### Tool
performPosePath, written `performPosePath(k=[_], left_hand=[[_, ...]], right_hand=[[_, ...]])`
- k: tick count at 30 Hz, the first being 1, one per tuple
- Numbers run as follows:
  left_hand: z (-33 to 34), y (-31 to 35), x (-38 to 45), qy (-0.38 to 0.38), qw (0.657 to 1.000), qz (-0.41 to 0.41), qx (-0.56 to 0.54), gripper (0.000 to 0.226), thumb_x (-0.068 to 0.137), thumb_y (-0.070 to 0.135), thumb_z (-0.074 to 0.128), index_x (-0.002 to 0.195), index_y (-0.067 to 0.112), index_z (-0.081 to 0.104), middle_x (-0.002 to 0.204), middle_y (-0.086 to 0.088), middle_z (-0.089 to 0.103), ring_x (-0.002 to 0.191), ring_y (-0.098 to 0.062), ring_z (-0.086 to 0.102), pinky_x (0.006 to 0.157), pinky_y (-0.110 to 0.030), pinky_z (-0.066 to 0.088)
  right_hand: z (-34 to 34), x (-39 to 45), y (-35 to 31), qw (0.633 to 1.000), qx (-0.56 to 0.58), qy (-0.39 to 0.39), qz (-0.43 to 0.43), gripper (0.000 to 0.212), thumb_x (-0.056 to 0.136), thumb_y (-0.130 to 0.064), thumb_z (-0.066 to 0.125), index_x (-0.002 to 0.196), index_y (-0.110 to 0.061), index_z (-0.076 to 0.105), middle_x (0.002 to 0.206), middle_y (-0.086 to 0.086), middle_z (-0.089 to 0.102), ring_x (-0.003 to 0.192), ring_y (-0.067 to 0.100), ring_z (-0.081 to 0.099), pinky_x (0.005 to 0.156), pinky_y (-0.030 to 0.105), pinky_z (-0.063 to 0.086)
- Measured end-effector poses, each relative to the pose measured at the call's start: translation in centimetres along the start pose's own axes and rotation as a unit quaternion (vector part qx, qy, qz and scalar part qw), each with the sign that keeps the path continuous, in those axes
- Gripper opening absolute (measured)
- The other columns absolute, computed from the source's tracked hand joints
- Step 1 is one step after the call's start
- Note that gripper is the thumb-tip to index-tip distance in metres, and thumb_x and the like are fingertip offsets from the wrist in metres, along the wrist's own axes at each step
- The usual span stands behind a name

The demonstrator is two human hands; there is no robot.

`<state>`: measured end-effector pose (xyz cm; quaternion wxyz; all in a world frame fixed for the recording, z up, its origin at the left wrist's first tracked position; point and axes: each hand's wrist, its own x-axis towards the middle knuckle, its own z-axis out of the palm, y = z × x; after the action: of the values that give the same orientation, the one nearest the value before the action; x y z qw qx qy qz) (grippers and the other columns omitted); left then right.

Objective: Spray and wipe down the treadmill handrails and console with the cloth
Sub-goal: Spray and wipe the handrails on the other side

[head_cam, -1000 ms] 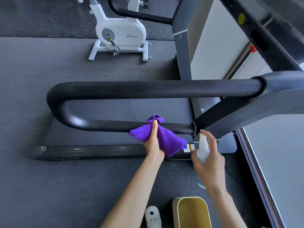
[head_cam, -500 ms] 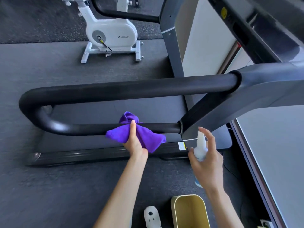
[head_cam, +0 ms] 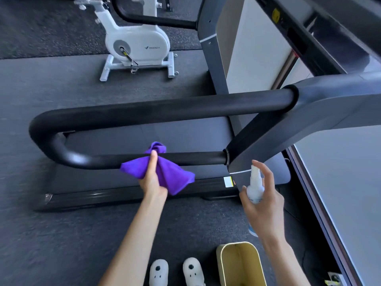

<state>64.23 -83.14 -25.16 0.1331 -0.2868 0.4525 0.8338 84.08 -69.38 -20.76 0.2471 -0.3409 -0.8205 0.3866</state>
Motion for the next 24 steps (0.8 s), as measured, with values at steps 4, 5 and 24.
performPosePath(k=[4,5,24], left_hand=[[-3.5,5.9,2.1,0.075,0.996,0.04,-0.011,0.032,0.072,0.03,0.085,0.091,0.019,0.062,0.087,0.008,0.069,0.069,-0.008,0.069,0.063,-0.026,0.056],[-4.2,7.0,2.6,0.087,0.995,0.05,-0.011,0.034,0.071,0.031,0.086,0.093,0.019,0.062,0.09,0.009,0.069,0.073,-0.009,0.069,0.066,-0.027,0.056],[-8.6,23.3,3.5,-0.068,0.777,0.485,0.395,0.065,0.046,0.038,0.096,0.099,0.039,0.058,0.088,0.029,0.064,0.081,0.012,0.058,0.077,-0.014,0.046]], right_hand=[[1.0,0.0,-1.3,1.0,0.003,-0.022,-0.022,0.069,0.082,-0.002,0.07,0.131,-0.042,0.042,0.071,-0.017,0.057,0.063,0.007,0.055,0.052,0.011,0.042],[1.3,0.0,-1.6,0.999,0.004,-0.027,-0.023,0.07,0.082,-0.002,0.07,0.131,-0.043,0.042,0.071,-0.016,0.058,0.062,0.006,0.055,0.051,0.011,0.042],[7.1,-1.6,-9.3,0.996,-0.002,-0.051,-0.068,0.07,0.083,-0.004,0.069,0.13,-0.047,0.041,0.08,-0.021,0.057,0.061,0.015,0.057,0.056,0.032,0.047]])
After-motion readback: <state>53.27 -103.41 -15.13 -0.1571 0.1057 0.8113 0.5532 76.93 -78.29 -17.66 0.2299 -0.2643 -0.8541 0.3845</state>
